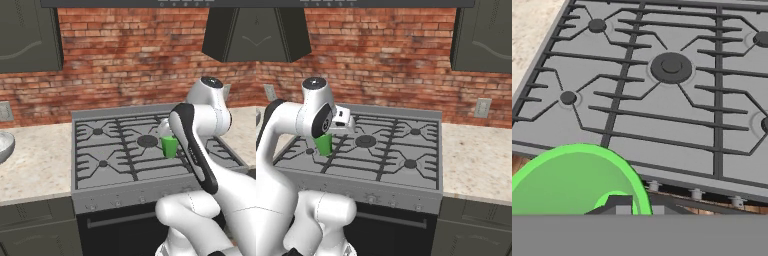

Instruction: Pick the cup and bowl from the counter and place them on the counter next to the sink.

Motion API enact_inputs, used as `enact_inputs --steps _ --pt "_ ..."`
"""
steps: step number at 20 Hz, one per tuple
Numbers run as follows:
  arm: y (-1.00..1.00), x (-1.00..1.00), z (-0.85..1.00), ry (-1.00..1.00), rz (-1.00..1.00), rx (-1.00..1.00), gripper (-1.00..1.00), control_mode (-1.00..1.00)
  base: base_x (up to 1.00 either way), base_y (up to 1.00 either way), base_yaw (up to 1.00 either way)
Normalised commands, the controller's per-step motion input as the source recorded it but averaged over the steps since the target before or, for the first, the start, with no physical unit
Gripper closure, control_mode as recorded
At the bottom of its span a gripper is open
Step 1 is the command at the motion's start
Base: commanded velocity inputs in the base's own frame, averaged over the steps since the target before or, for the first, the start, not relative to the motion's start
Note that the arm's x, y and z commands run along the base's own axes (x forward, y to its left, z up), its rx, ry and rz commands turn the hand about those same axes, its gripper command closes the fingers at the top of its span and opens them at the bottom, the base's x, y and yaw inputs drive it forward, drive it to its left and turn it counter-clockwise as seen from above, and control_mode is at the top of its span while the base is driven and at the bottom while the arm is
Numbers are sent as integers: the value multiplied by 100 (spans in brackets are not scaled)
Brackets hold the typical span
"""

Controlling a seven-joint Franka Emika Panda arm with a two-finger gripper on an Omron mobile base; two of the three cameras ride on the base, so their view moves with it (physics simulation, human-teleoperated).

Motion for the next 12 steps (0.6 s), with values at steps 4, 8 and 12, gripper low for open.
enact_inputs --steps 4,8,12 --pt "0 0 0 0 0 0 100 -100 0 0 0" --pt "0 0 0 0 0 0 100 100 -4 0 0" --pt "0 0 0 0 0 0 100 100 -91 -3 0"
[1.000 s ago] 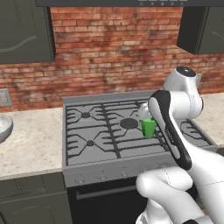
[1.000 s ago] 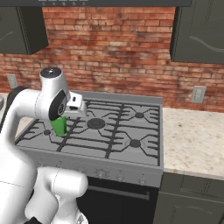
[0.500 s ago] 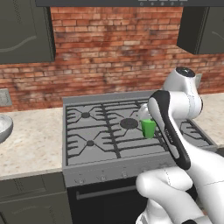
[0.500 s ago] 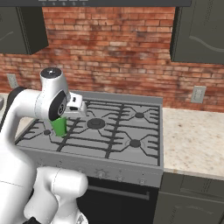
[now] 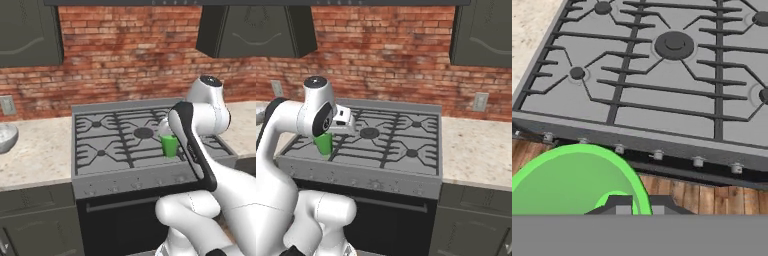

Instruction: Pick the cup and bowl from the counter and place them on the counter next to the sink.

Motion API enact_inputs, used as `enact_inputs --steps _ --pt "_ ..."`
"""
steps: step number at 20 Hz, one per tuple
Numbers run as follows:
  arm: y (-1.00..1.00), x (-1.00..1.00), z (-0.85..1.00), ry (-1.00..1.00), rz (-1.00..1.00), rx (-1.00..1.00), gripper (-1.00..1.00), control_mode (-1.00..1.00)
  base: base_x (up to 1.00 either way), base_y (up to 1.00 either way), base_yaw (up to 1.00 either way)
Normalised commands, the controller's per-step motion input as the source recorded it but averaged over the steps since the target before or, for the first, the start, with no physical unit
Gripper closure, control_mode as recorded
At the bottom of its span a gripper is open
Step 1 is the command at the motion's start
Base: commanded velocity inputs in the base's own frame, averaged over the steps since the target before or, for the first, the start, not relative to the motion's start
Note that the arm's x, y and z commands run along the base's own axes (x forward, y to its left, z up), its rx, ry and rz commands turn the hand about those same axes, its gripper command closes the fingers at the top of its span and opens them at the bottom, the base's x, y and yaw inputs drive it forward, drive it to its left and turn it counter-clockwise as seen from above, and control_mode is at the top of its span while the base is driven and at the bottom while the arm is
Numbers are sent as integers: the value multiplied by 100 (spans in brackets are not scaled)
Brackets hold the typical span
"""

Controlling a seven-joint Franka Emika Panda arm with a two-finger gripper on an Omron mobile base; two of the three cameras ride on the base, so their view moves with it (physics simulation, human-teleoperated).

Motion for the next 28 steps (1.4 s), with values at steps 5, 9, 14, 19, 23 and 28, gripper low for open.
enact_inputs --steps 5,9,14,19,23,28 --pt "0 0 0 0 0 0 100 100 -100 -9 -1" --pt "0 0 0 0 0 0 100 100 -27 -6 4" --pt "0 0 0 0 0 0 100 100 -7 10 76" --pt "0 0 0 0 0 0 100 100 0 0 100" --pt "0 0 0 0 0 0 100 100 0 0 99" --pt "0 0 0 0 0 0 100 100 0 0 97"
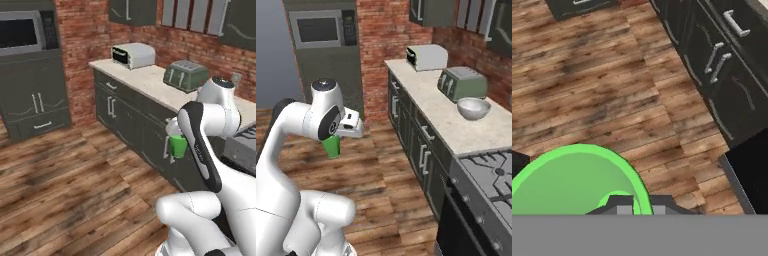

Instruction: Pick the cup and bowl from the counter and place them on the counter next to the sink.

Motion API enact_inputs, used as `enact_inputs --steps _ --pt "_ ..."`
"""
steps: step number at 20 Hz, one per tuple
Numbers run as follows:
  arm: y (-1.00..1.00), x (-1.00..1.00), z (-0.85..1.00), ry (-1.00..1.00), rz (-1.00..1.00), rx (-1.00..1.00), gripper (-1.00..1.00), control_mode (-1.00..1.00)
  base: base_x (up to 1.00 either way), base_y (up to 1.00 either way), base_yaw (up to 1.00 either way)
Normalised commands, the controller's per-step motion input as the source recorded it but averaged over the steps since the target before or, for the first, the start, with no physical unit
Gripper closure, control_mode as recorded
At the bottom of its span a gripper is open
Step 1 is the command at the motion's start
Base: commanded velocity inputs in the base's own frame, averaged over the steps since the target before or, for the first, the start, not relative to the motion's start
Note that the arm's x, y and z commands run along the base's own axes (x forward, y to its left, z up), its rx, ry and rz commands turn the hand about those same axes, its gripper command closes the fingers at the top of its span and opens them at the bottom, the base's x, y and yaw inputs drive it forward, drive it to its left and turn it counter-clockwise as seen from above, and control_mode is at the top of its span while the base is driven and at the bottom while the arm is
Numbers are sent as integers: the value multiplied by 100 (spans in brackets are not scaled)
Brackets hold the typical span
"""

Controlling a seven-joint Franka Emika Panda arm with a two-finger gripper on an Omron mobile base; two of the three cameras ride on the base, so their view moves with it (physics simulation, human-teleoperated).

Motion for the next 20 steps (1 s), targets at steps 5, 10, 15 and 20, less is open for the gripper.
enact_inputs --steps 5,10,15,20 --pt "0 0 0 0 0 0 100 100 0 0 96" --pt "0 0 0 0 0 0 100 100 3 -11 98" --pt "0 0 0 0 0 0 100 100 9 -22 98" --pt "0 0 0 0 0 0 100 100 4 -24 96"
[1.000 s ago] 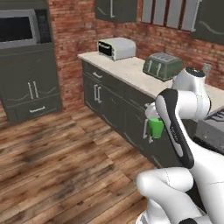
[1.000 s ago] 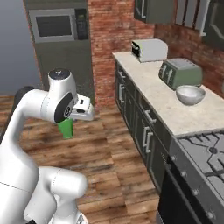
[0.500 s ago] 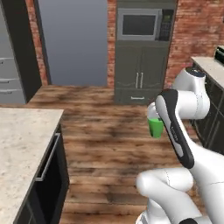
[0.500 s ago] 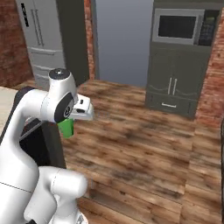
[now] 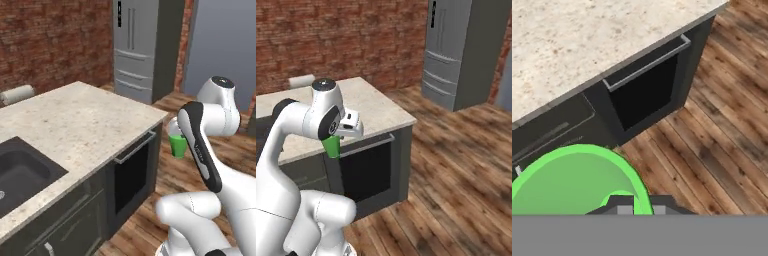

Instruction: Pick the cup and bowl from the counter and place them on the counter next to the sink.

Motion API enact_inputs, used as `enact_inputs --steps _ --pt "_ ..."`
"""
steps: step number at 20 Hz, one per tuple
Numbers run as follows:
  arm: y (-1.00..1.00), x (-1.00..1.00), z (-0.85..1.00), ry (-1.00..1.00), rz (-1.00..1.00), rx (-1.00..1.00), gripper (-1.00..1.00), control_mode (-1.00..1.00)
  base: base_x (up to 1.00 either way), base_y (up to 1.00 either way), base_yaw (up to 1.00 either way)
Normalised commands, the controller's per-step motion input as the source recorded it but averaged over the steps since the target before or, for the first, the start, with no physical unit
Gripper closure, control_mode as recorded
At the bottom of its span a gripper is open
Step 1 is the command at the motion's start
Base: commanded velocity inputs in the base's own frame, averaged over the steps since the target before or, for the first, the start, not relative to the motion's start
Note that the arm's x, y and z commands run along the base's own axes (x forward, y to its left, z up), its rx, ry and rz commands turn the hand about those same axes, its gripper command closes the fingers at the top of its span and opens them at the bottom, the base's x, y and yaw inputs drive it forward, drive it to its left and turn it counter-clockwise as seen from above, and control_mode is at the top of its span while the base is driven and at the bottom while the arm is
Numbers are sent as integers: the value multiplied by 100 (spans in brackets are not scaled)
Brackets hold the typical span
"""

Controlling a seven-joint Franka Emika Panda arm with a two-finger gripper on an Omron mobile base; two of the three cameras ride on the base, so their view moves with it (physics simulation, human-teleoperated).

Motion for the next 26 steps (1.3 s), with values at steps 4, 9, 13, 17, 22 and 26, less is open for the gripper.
enact_inputs --steps 4,9,13,17,22,26 --pt "0 0 0 0 0 0 100 100 0 -19 91" --pt "0 0 0 0 0 0 100 100 26 -30 63" --pt "0 0 0 0 0 0 100 100 94 -32 21" --pt "0 0 0 0 0 0 100 100 100 -21 20" --pt "0 0 0 0 0 0 100 100 80 -3 15" --pt "0 0 0 0 0 0 100 100 59 0 17"
